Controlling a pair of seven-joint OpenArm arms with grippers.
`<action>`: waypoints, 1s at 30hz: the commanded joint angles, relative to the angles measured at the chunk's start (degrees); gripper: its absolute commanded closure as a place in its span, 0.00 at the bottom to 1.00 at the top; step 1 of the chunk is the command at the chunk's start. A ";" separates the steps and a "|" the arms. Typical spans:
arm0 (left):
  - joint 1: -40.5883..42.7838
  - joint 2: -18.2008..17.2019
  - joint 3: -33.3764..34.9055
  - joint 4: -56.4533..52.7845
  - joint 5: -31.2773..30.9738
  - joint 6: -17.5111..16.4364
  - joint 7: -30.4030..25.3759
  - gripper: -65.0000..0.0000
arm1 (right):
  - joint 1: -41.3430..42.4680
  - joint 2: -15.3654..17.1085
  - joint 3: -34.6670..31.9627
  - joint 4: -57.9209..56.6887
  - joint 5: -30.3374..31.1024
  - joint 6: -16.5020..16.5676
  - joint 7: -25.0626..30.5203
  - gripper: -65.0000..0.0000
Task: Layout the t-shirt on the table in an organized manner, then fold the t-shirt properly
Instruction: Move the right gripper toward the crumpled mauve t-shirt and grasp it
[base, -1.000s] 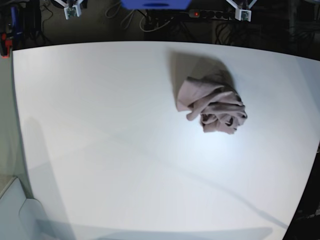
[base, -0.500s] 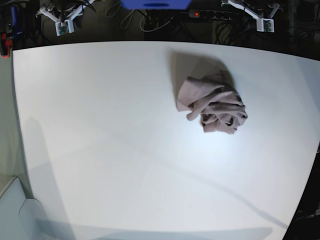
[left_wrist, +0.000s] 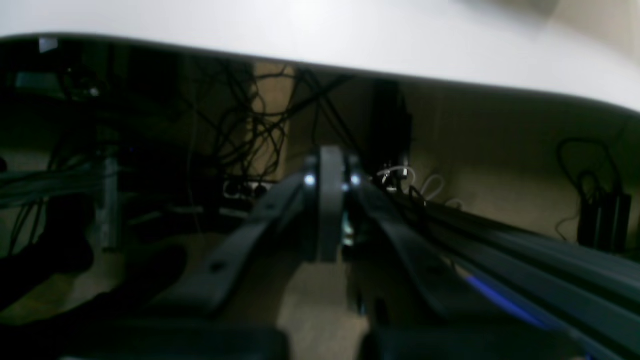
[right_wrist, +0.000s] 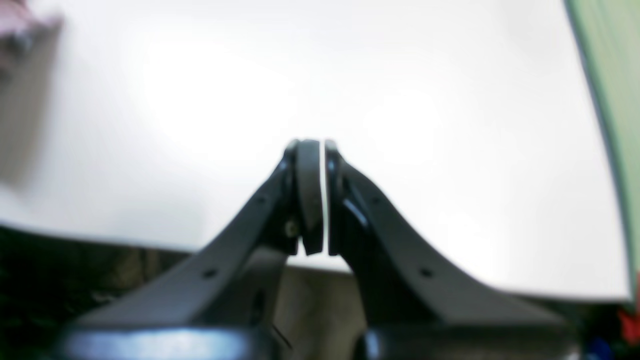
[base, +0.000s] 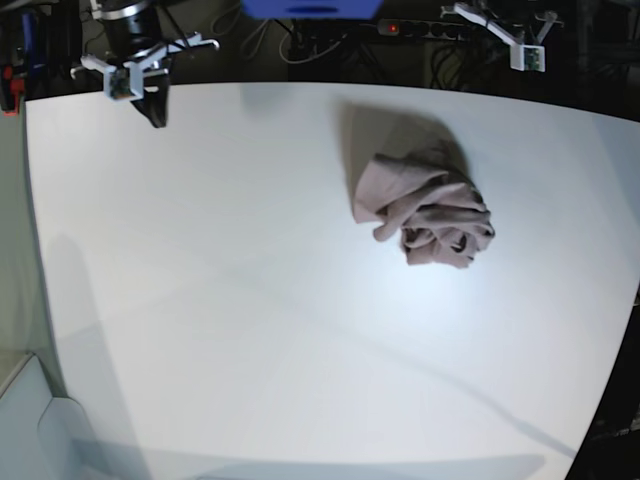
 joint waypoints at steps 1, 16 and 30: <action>0.77 -0.13 -0.27 2.10 -0.16 0.14 -1.05 1.00 | 0.24 0.49 -0.77 0.99 -0.03 0.10 2.87 1.00; 0.77 7.25 -10.90 6.58 -0.16 -0.03 -0.97 1.00 | 14.13 0.66 -20.55 0.90 -0.12 0.10 -7.15 1.00; -6.17 7.34 -12.05 6.67 -0.25 -0.03 8.97 1.00 | 23.19 0.31 -33.03 0.55 -0.03 0.10 -18.67 0.77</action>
